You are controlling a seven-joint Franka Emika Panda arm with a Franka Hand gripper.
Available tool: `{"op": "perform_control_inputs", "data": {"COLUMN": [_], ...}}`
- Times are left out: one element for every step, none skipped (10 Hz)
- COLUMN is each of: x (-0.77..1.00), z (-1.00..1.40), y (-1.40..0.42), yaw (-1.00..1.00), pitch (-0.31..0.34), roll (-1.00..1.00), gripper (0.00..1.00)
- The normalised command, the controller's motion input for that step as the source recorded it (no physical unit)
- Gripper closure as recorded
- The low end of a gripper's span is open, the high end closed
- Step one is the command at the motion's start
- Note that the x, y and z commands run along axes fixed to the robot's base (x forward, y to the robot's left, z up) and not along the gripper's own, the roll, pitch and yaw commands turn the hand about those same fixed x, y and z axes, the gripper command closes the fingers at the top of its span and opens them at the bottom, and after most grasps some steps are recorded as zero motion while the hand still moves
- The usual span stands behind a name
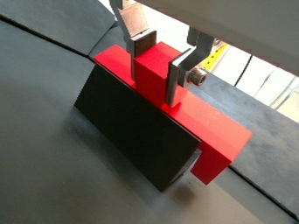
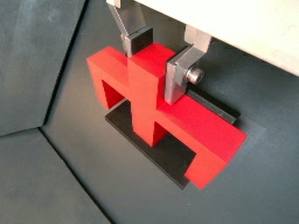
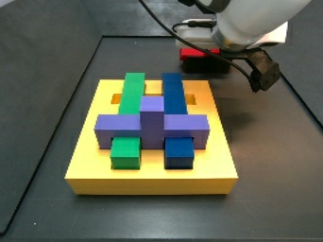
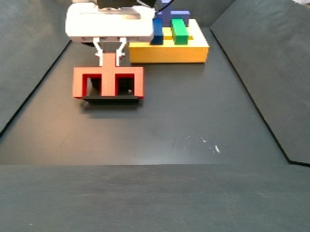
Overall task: Pick up the red object. Move up. Place the red object on the fixture. Regrasp the red object. Move to above the board. Insert the red object.
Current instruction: Regrasp the red object.
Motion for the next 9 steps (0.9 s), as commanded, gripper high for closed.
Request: {"op": "perform_control_inputs", "data": {"x": [0.0, 0.0, 0.0, 0.0, 0.0, 0.0, 0.0, 0.0, 0.0], "z": [0.0, 0.0, 0.0, 0.0, 0.0, 0.0, 0.0, 0.0, 0.0], "y": [0.0, 0.0, 0.0, 0.0, 0.0, 0.0, 0.0, 0.0, 0.0], "yaw": [0.0, 0.0, 0.0, 0.0, 0.0, 0.0, 0.0, 0.0, 0.0], "pitch": [0.0, 0.0, 0.0, 0.0, 0.0, 0.0, 0.0, 0.0, 0.0], "roll": [0.0, 0.0, 0.0, 0.0, 0.0, 0.0, 0.0, 0.0, 0.0], "gripper": [1.0, 1.0, 1.0, 1.0, 1.0, 1.0, 1.0, 1.0, 1.0]}}
